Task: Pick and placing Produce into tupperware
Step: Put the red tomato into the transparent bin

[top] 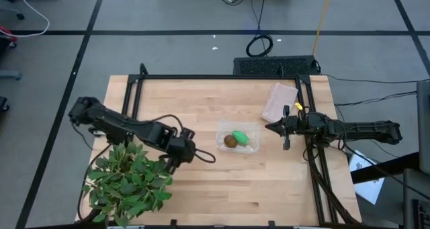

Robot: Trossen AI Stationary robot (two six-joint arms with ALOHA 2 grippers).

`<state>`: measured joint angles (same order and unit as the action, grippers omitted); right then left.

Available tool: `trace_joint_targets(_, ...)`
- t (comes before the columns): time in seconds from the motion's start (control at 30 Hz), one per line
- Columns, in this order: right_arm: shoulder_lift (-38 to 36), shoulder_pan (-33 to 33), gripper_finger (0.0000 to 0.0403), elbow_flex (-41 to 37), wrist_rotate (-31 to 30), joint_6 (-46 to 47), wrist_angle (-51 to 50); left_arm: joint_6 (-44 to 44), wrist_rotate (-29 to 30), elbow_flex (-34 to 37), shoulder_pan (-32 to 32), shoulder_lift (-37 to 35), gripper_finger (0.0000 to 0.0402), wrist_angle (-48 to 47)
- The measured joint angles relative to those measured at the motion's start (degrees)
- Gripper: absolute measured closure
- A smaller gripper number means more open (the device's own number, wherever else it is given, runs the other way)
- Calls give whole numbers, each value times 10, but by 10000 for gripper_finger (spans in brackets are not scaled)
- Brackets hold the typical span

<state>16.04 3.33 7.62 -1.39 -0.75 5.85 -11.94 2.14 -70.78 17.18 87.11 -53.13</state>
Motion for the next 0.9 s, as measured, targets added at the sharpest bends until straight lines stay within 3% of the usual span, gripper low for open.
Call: trace_joint_targets(0.9,0,0,403,0,0,0,1,-35,13,0,-70,-165,172,-28)
